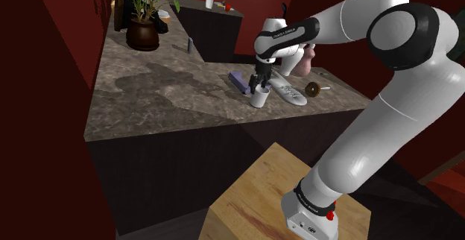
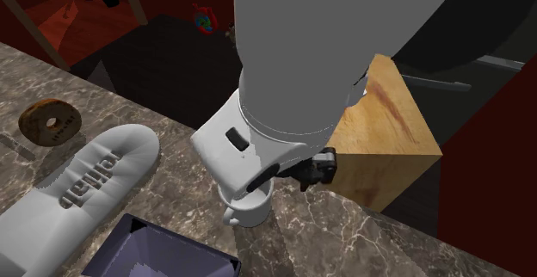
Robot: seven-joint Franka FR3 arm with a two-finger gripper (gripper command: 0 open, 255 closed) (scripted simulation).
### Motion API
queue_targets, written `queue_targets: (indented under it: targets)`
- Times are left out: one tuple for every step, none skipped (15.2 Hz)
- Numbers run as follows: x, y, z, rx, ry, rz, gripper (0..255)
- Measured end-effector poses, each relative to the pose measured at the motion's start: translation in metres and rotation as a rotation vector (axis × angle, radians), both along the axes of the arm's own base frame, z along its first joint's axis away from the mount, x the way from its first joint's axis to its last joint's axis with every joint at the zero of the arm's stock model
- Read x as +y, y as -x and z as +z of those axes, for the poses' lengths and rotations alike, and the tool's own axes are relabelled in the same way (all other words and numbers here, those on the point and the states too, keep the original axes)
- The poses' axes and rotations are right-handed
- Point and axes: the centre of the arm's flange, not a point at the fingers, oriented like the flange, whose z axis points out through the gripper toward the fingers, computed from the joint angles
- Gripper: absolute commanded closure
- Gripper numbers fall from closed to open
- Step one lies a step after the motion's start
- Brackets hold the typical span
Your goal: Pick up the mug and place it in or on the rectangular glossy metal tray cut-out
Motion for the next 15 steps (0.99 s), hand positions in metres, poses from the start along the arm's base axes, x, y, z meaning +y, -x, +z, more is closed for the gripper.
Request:
queue_targets:
  targets:
    - [-0.002, 0.0, -0.005, 0.001, 0.0, 0.0, 0]
    - [-0.003, 0.0, -0.01, 0.001, 0.0, 0.0, 0]
    - [-0.003, 0.0, -0.016, 0.001, 0.001, 0.0, 0]
    - [-0.004, 0.0, -0.021, 0.001, 0.001, 0.0, 0]
    - [-0.004, 0.001, -0.028, 0.001, 0.001, 0.0, 0]
    - [-0.004, 0.001, -0.032, 0.001, 0.001, 0.0, 0]
    - [-0.005, 0.001, -0.033, 0.001, 0.001, 0.0, 0]
    - [-0.005, 0.001, -0.035, 0.001, 0.001, 0.0, 0]
    - [-0.005, 0.001, -0.035, 0.001, 0.001, 0.0, 0]
    - [-0.005, 0.001, -0.035, 0.001, 0.001, 0.0, 0]
    - [-0.005, 0.001, -0.036, 0.001, 0.001, 0.0, 0]
    - [-0.005, 0.001, -0.036, 0.001, 0.001, 0.0, 0]
    - [-0.005, 0.001, -0.036, 0.001, 0.001, 0.0, 255]
    - [-0.005, 0.001, -0.036, 0.001, 0.001, 0.0, 255]
    - [-0.005, 0.001, -0.036, 0.001, 0.001, 0.0, 255]
